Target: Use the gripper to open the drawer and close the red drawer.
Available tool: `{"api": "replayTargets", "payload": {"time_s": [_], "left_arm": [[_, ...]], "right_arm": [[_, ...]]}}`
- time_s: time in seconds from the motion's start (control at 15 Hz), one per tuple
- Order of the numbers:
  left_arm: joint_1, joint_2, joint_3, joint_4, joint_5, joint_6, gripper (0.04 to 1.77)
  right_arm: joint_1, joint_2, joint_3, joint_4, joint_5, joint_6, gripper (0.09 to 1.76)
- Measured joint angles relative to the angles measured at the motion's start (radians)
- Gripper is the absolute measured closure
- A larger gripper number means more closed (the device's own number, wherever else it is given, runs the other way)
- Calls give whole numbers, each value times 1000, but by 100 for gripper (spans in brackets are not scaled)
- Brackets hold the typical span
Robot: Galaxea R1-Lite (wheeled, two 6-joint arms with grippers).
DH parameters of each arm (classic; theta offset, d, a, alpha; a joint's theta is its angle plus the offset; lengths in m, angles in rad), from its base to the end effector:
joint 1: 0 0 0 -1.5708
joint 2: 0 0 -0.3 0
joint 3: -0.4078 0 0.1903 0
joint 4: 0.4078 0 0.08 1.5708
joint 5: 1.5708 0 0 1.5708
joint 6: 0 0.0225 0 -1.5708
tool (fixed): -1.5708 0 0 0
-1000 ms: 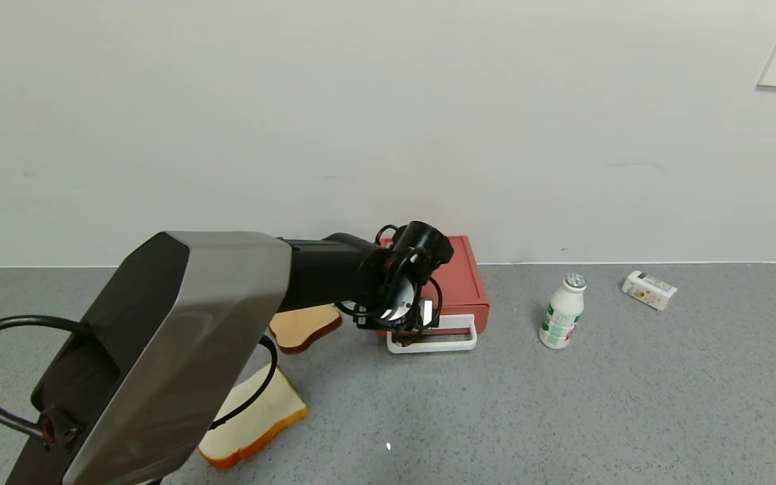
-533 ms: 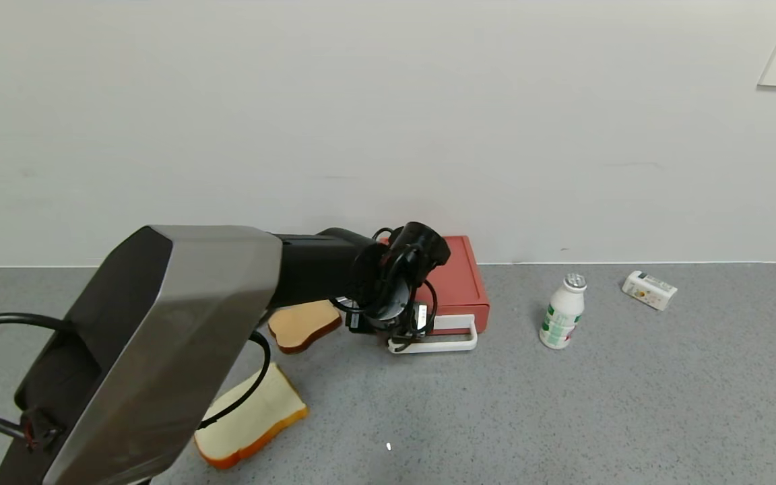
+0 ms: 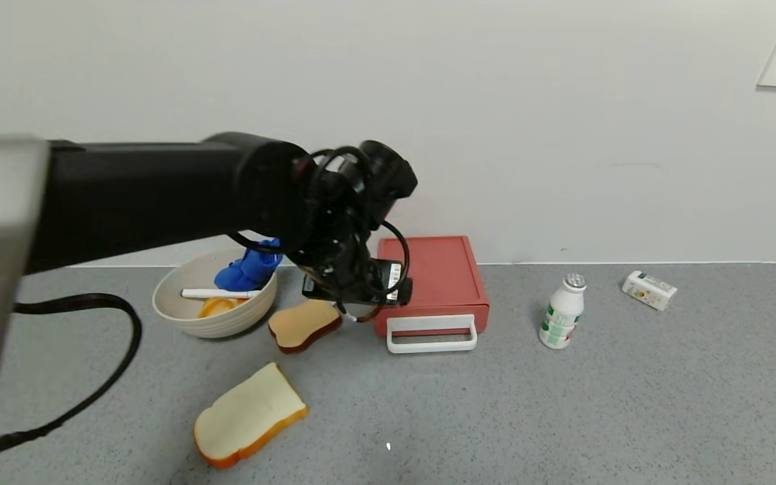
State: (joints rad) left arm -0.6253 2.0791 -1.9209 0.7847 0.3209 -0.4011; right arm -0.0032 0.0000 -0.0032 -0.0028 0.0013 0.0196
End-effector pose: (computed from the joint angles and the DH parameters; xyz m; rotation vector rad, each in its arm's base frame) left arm 0.3203 -0.2225 0.2271 0.0566 0.8743 -0.1071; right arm -0.0230 0.0001 0.0766 0.0196 -0.0060 -0.0018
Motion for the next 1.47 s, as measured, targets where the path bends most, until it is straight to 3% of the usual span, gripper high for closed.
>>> {"api": "replayTargets", "payload": {"time_s": [0.13,0.47,0.73,1.07,1.47], "left_arm": [[30,-95,28,-2,-63,47,9],[163,-329,147,-25,-334,187,9],[264,-526,406,-192,-471,315,9],[333,-826,800,-489,-532,439,9],[362,-1158,1034,-535,-528,486,9]], "right_arm": [[0,0,0,0,0,0,14],[0,0,0,0,0,0,14],[0,0,0,0,0,0,14],[0,0,0,0,0,0,14],[0,0,0,0,0,0,14]]}}
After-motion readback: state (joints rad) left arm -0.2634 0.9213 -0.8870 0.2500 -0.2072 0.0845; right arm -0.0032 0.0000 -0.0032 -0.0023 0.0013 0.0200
